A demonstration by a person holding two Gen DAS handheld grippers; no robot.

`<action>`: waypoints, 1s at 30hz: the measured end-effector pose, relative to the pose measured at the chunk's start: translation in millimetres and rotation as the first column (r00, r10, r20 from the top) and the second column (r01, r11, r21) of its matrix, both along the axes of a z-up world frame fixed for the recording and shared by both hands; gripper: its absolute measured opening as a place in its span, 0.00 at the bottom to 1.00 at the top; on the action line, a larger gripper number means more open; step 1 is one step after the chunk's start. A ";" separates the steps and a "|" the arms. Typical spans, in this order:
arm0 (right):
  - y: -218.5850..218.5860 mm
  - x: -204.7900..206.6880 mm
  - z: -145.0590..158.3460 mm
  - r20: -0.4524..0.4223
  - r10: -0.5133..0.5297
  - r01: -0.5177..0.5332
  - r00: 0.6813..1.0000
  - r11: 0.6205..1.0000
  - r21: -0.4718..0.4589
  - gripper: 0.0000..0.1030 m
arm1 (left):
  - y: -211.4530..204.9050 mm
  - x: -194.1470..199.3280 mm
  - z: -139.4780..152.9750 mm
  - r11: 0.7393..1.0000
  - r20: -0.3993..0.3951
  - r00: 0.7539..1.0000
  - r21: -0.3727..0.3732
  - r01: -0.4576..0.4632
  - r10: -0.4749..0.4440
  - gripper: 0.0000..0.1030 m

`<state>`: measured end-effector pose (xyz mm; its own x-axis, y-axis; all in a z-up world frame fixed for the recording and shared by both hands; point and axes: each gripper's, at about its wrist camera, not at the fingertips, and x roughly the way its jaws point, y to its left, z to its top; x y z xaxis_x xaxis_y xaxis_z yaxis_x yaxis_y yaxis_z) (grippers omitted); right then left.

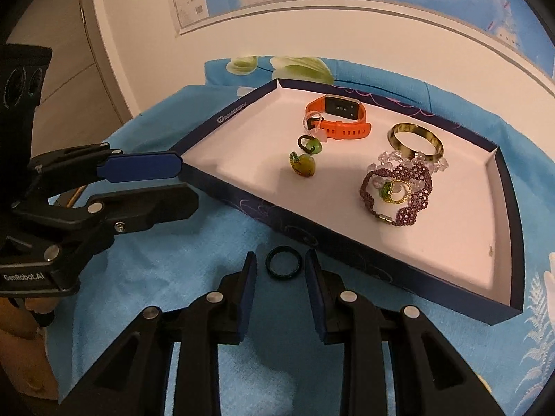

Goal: Organize jewelry
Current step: 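Move the left tool to the black ring while the right tool moves to the silver ring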

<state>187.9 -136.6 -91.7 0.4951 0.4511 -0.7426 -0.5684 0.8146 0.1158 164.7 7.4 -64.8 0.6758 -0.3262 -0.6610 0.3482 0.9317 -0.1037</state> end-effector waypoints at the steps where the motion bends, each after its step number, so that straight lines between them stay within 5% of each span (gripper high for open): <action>1: 1.4 -1.3 0.1 0.006 0.000 0.000 1.000 1.000 -0.011 0.20 | 0.5 -0.1 -0.8 1.000 -0.003 1.000 -0.003 -0.001 0.001 0.43; 17: 13.3 -40.7 3.1 -0.006 0.153 -0.153 0.988 0.988 0.025 0.25 | 0.8 -9.3 -7.4 1.000 -0.023 1.000 -0.010 0.015 -0.015 0.45; 19: 8.7 -42.8 3.4 -0.006 0.142 -0.142 0.990 0.989 0.035 0.31 | -0.2 -12.0 -8.5 1.000 -0.022 1.000 -0.005 0.019 -0.019 0.45; 30: -42.5 -29.6 7.7 0.011 -0.081 0.080 0.997 0.995 0.057 0.31 | -15.5 -29.9 -17.8 0.995 -0.041 0.995 0.033 0.097 -0.096 0.45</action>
